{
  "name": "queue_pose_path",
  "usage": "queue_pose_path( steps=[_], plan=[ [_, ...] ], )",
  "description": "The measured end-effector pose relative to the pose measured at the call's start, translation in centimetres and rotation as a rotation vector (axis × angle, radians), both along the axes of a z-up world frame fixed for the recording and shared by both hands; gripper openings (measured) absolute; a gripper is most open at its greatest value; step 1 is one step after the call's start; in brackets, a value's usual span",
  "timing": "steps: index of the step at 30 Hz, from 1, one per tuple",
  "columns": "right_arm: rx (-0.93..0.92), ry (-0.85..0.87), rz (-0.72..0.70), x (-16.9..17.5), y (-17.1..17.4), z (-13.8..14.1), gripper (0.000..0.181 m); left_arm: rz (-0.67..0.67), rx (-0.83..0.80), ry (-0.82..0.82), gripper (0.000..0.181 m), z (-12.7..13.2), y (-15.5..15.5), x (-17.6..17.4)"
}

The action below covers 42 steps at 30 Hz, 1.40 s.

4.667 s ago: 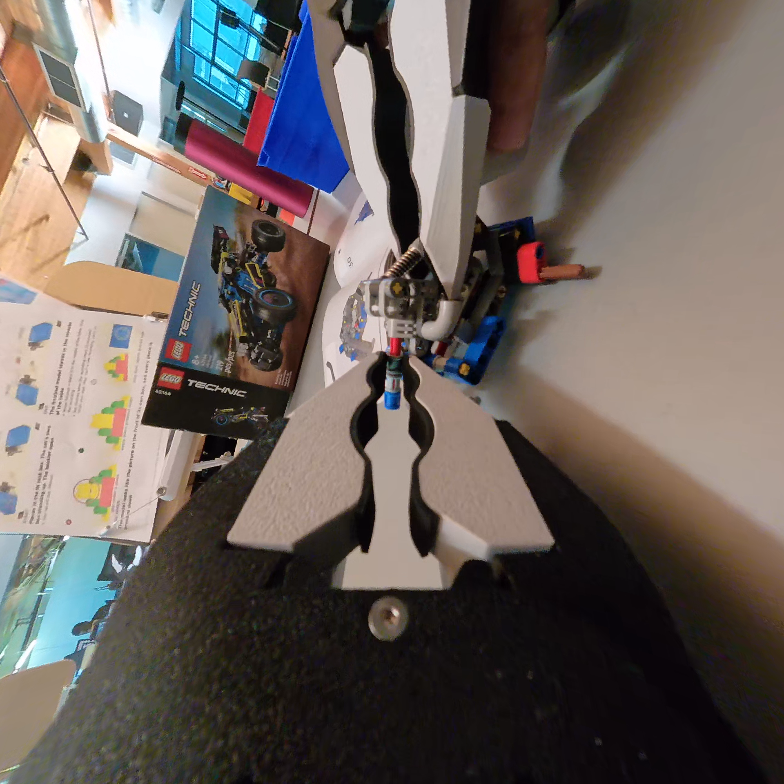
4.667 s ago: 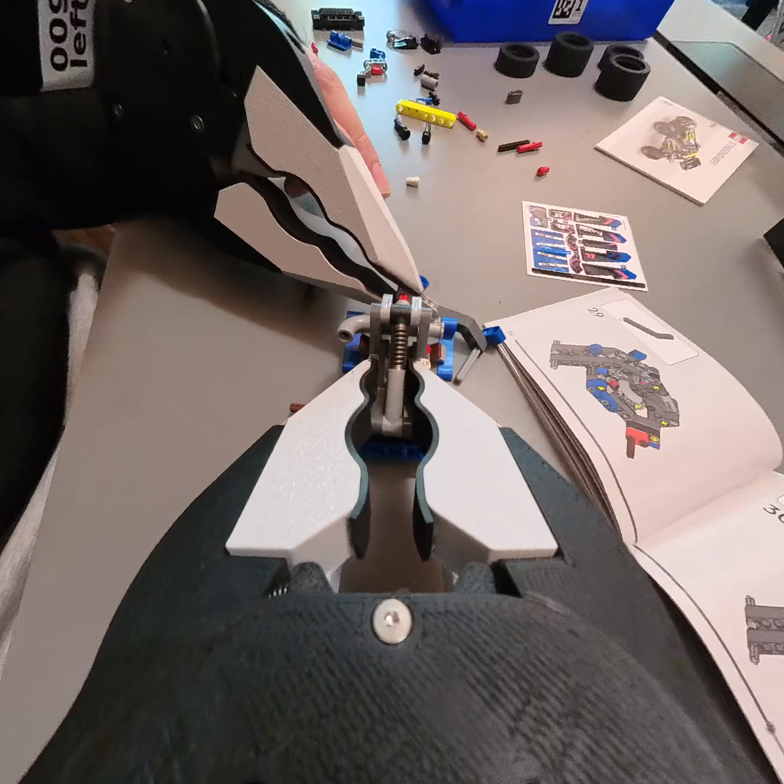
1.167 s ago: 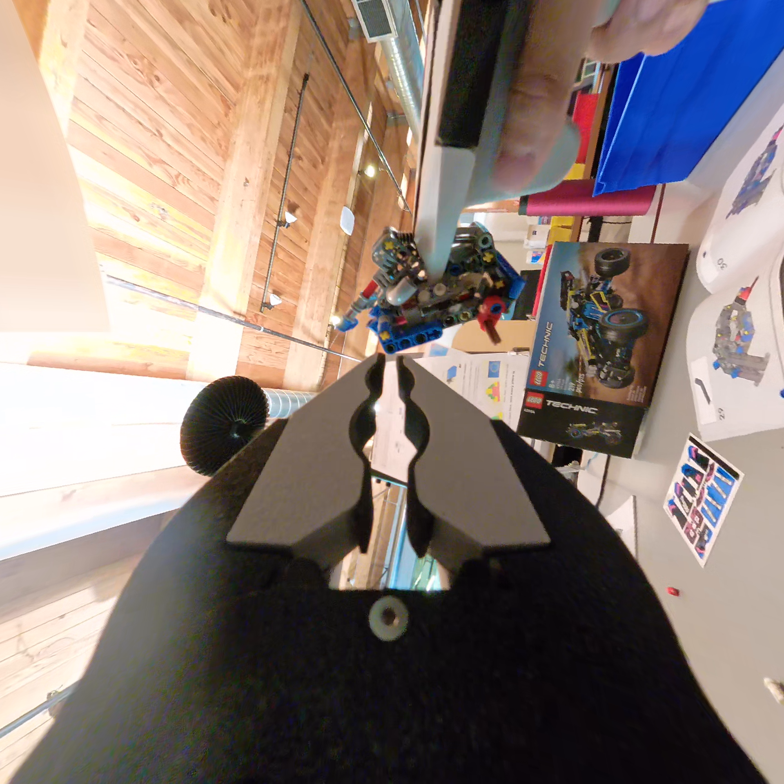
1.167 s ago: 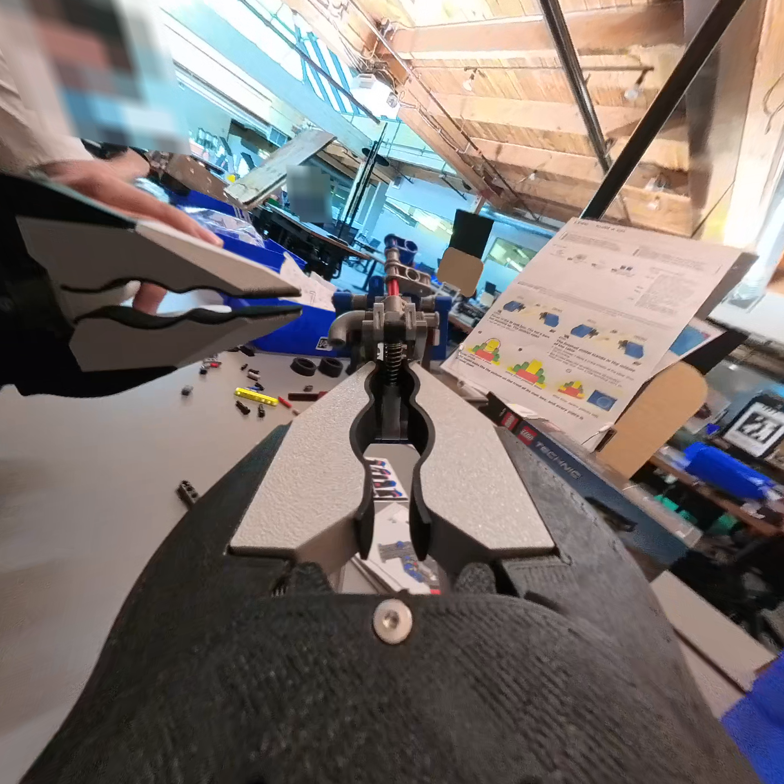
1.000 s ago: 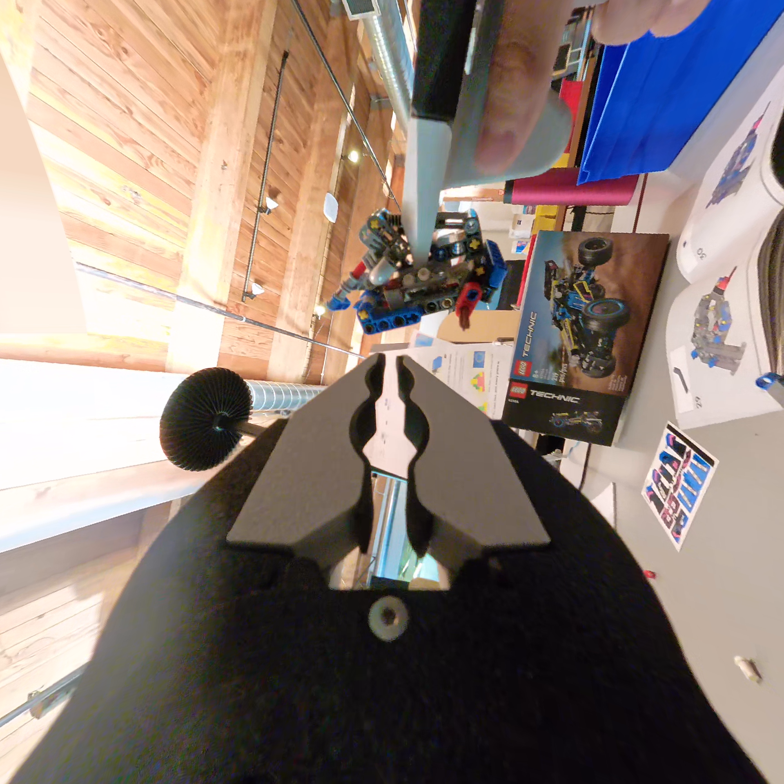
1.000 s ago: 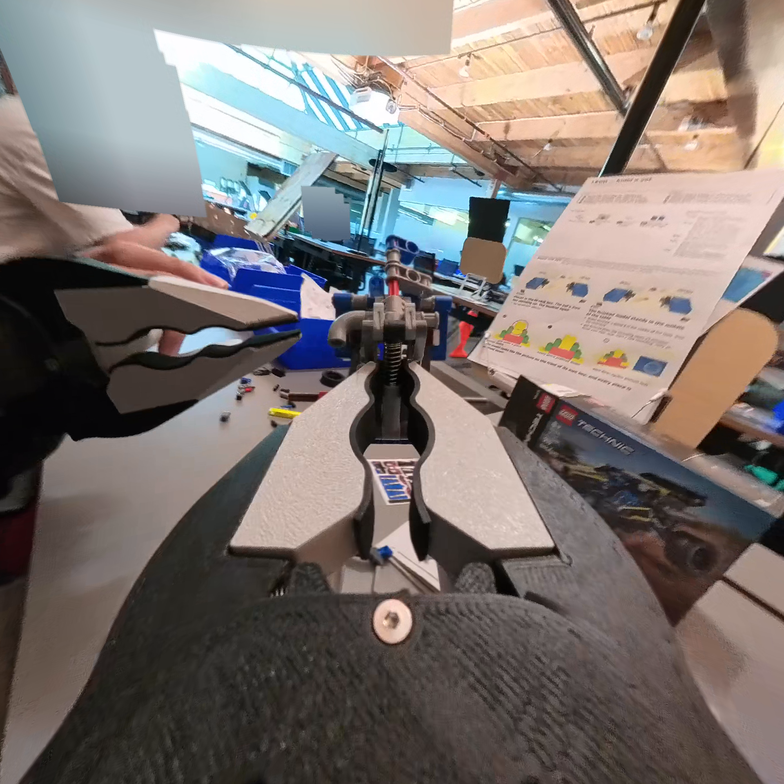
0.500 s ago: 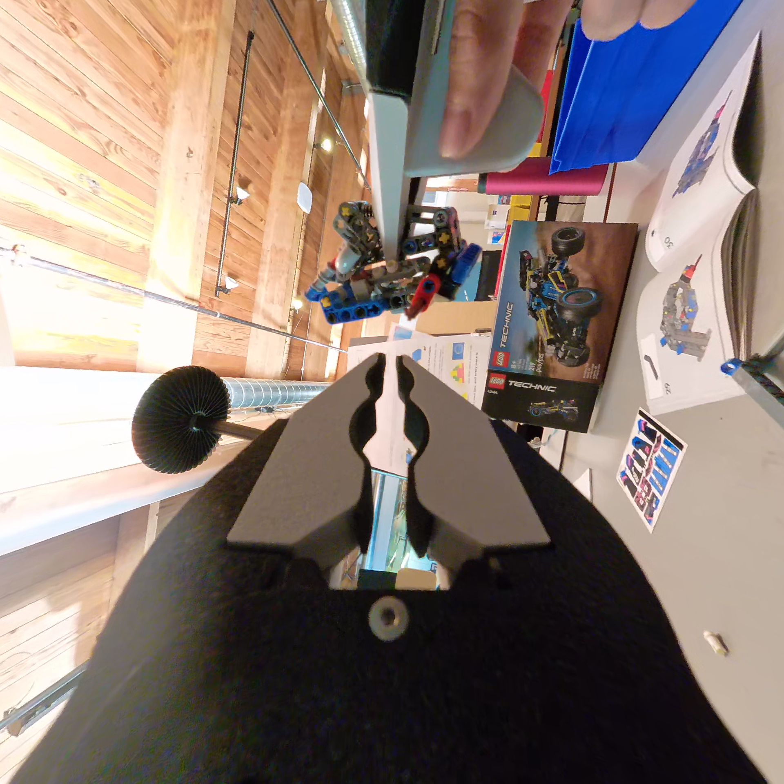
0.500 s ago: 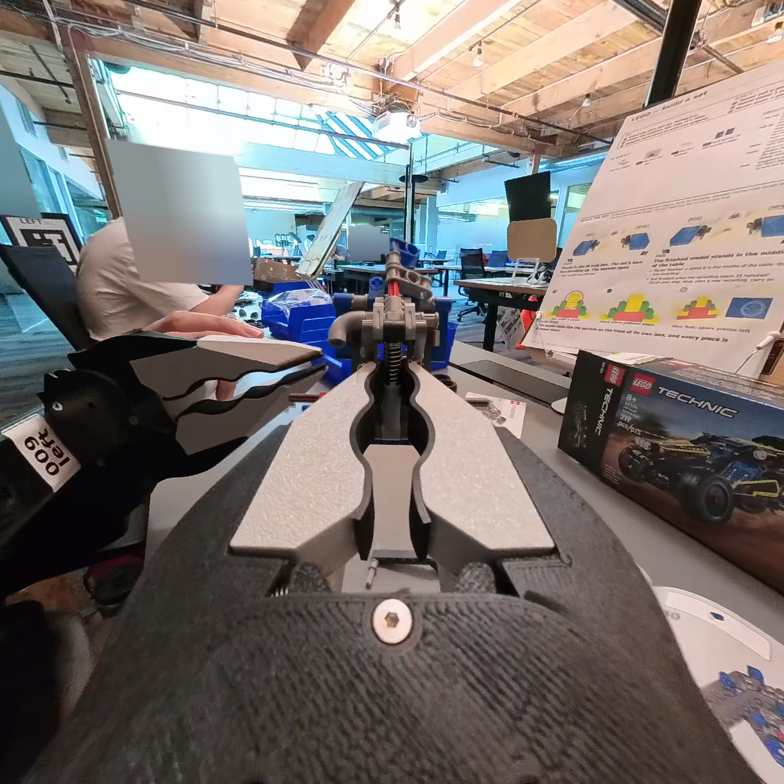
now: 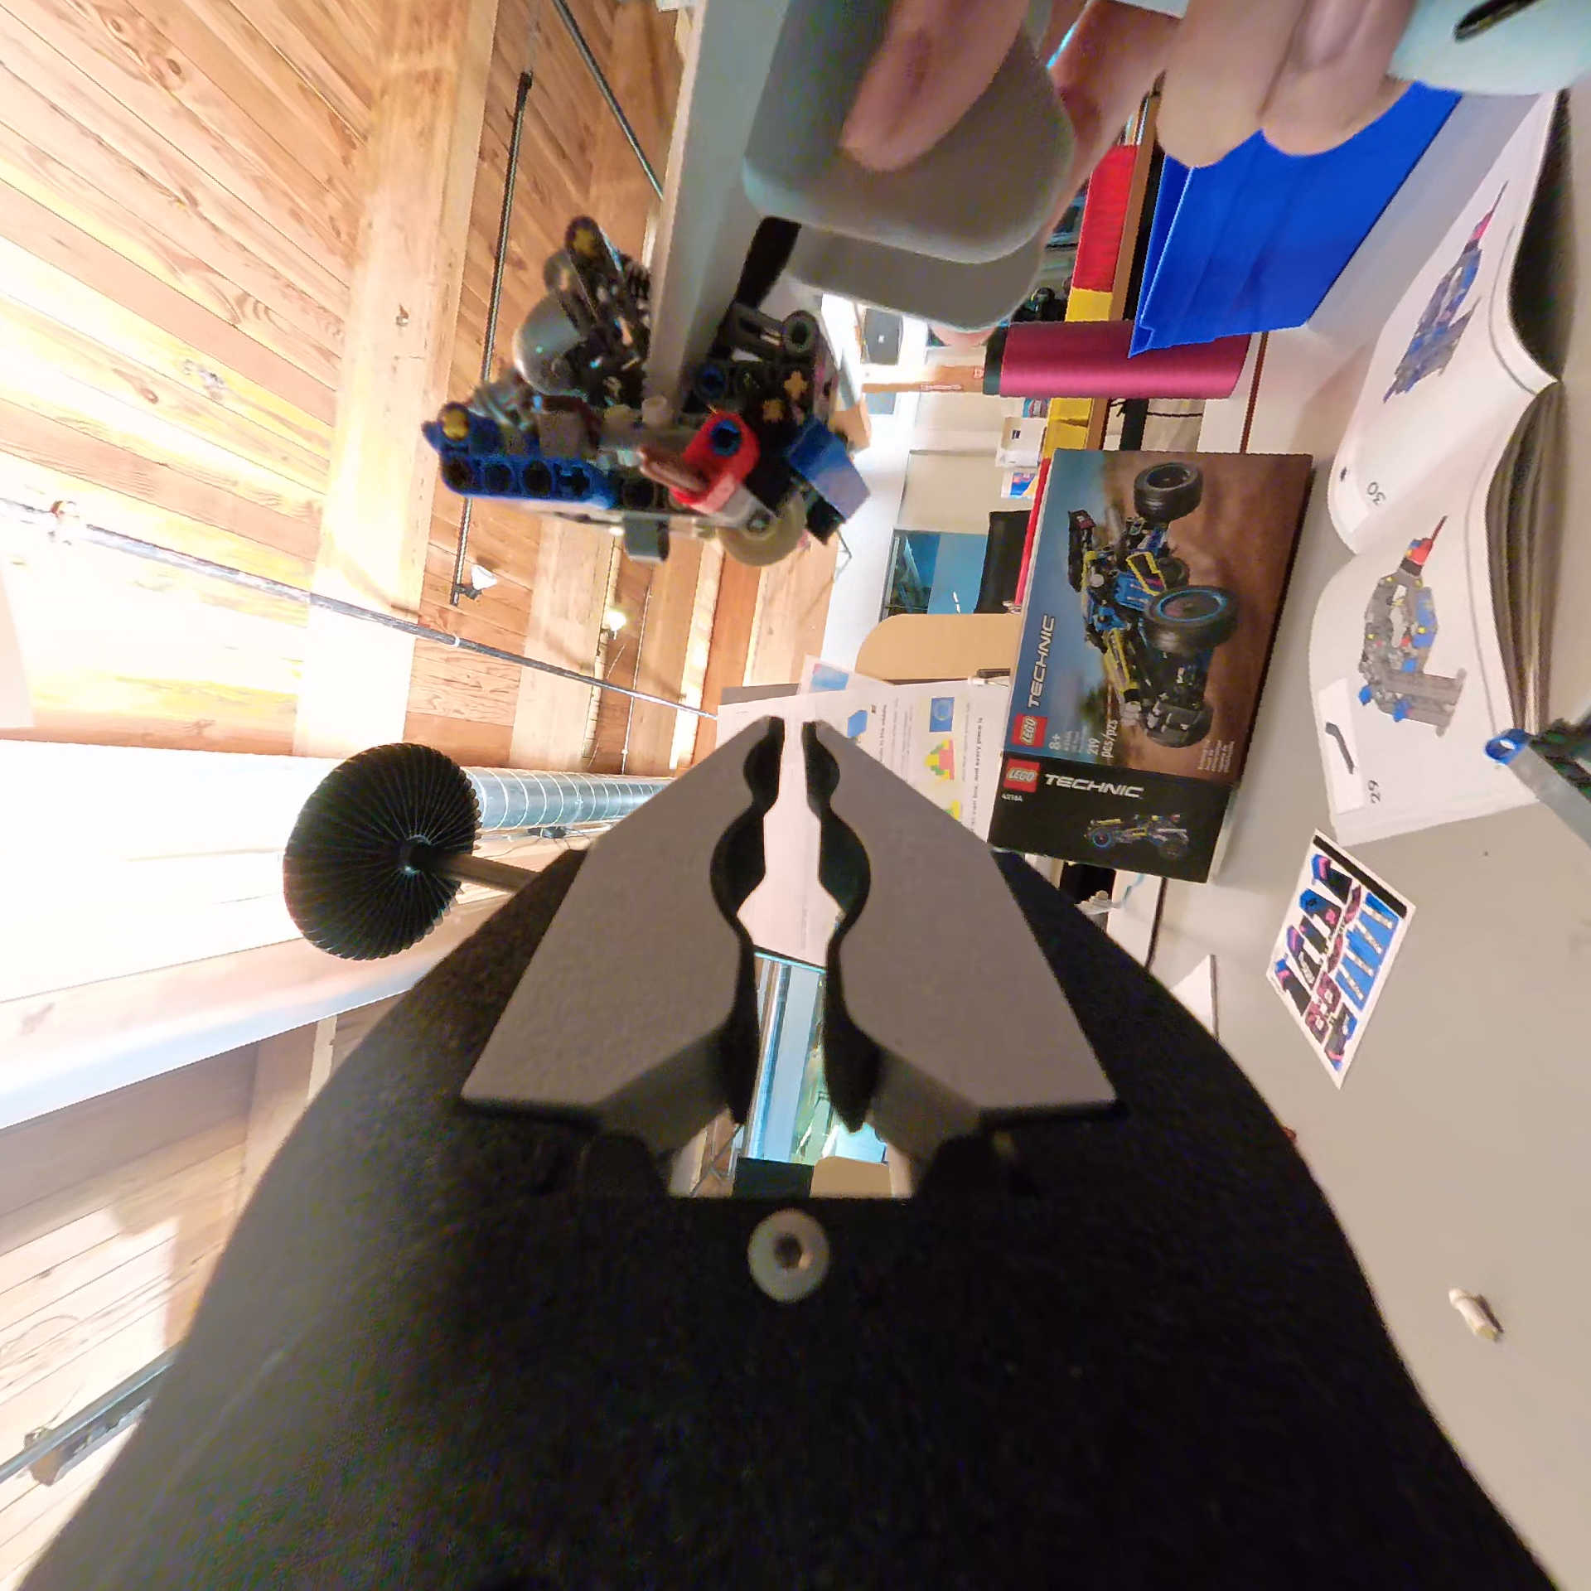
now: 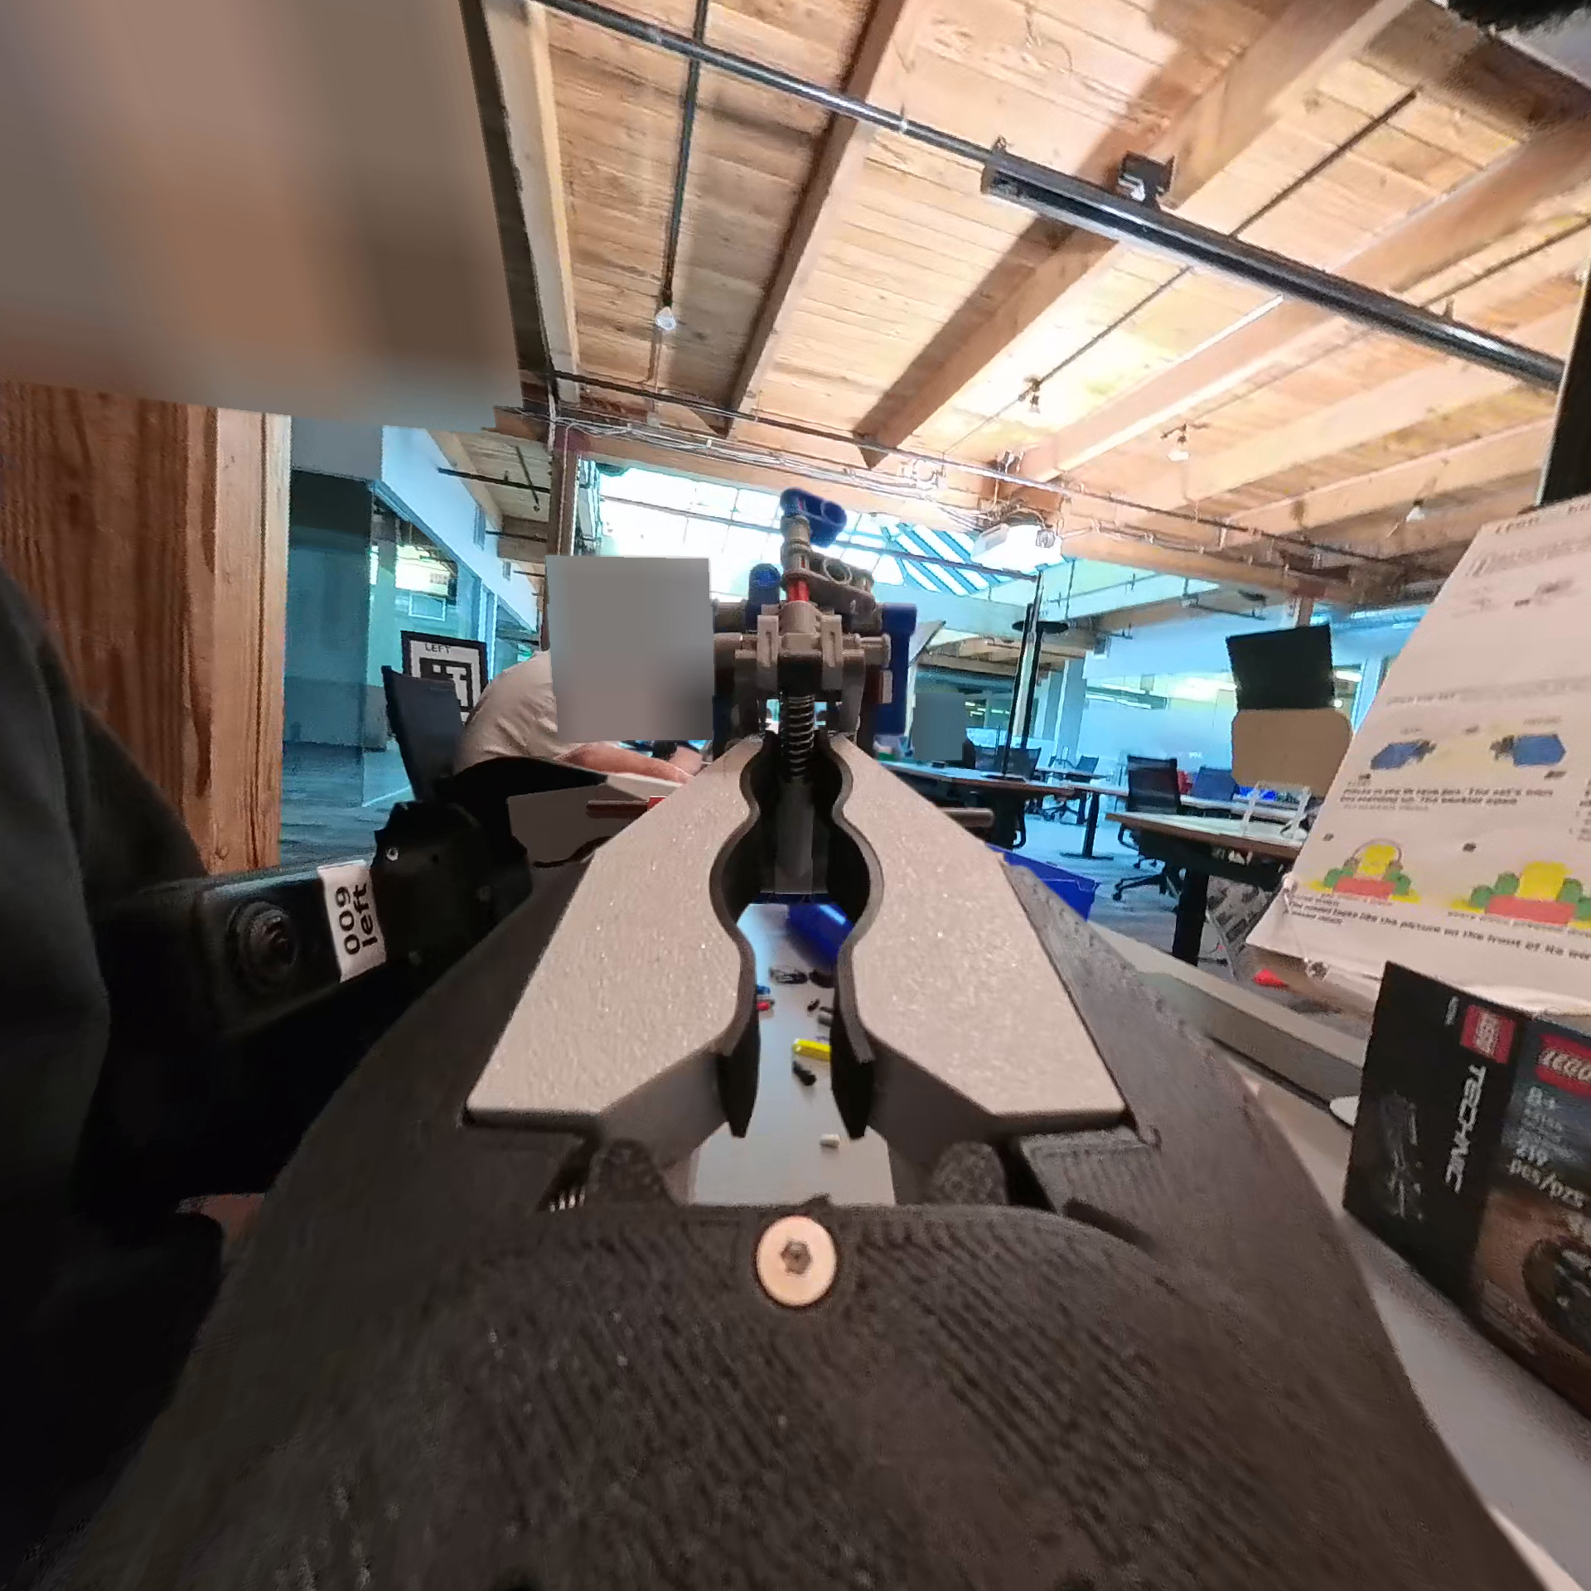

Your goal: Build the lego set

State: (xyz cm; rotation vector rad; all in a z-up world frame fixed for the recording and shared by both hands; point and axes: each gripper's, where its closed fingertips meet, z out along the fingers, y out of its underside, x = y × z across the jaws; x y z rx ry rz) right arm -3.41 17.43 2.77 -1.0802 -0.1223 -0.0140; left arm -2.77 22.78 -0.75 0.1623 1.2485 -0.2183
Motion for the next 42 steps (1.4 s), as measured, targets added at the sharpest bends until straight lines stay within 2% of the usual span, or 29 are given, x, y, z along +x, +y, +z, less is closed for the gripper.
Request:
queue_pose_path(
  steps=[14, 23, 25, 30, 39, 42],
  plan=[
    [-0.046, -0.178, -0.032, -1.7, 0.6, -0.7, 0.005, -0.003, 0.002, -0.005, 0.000, 0.1, 0.0, 0.0],
    [-0.149, -0.186, -0.105, -1.0, 1.7, -1.8, 0.005, 0.001, -0.040, 0.033, 0.000, -0.2, 0.4, 0.4],
    [-0.170, -0.160, -0.123, -0.5, 1.9, -1.9, 0.005, -0.041, -0.127, 0.097, 0.000, -0.4, 0.5, 0.6],
    [-0.285, -0.059, -0.217, 1.9, 2.4, -3.3, 0.005, -0.204, -0.498, 0.333, 0.007, -0.2, 1.1, 0.9],
    [-0.402, 0.078, -0.168, 2.7, 3.4, -5.7, 0.005, -0.524, -1.050, 0.640, 0.022, 0.9, 1.5, 0.6],
    [-0.447, 0.128, -0.139, 2.7, 3.8, -6.7, 0.005, -0.576, -1.196, 0.717, 0.023, 0.7, 2.1, 0.8]
  ],
)
